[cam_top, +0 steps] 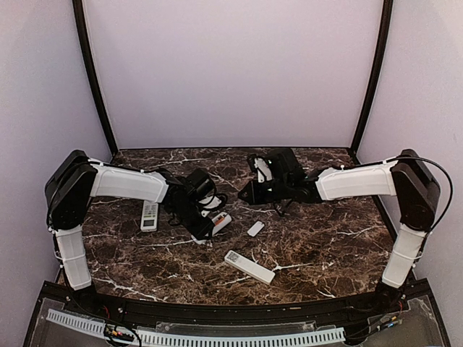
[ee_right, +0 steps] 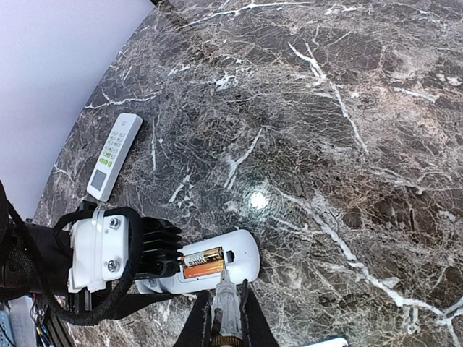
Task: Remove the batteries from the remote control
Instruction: Remove the battery from the remote control without the battery cover.
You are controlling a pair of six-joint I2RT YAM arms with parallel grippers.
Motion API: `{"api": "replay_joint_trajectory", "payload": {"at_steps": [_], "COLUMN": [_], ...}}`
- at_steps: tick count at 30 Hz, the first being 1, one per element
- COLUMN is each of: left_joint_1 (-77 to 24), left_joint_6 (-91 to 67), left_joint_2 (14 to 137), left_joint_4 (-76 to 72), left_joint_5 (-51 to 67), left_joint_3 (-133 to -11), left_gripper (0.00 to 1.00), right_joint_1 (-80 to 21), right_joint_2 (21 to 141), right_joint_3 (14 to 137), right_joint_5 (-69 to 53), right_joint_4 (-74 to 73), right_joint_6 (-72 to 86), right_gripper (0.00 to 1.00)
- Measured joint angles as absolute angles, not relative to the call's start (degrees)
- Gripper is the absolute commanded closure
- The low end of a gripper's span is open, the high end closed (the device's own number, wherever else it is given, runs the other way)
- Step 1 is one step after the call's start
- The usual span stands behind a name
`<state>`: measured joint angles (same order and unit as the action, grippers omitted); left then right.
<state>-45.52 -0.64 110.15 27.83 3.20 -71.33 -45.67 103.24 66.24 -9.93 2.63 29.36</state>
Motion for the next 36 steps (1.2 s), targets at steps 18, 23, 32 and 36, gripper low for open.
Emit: {"api": "replay_joint_trajectory", "payload": {"at_steps": [18,23,32,36], "left_joint_1": [-45.5,-45.5,-45.5,-45.5], "left_joint_6": [-0.7,-0.7,-0.7,-0.7], "left_joint_2": [110.5,110.5,110.5,110.5], "left_joint_4": [28.6,28.6,28.6,28.6], "left_joint_5": [3.2,3.2,3.1,3.1], "left_joint_3": [-72.0,-72.0,-72.0,-72.0], "left_gripper": [0.65,0.66,0.66,0.66], "right_joint_1": [-44.7,-44.7,-44.7,-44.7], "right_joint_2": [103.3,103.3,102.5,102.0], "right_joint_3": [66.2,66.2,66.2,66.2], "right_joint_5": [-17.0,-17.3,-17.3,-17.3], "right_joint_4": [4.7,4.6,3.4,2.6], "right_joint_6": [35.0,35.3,35.2,35.2], "right_gripper": [1.00,1.00,1.00,1.00]}}
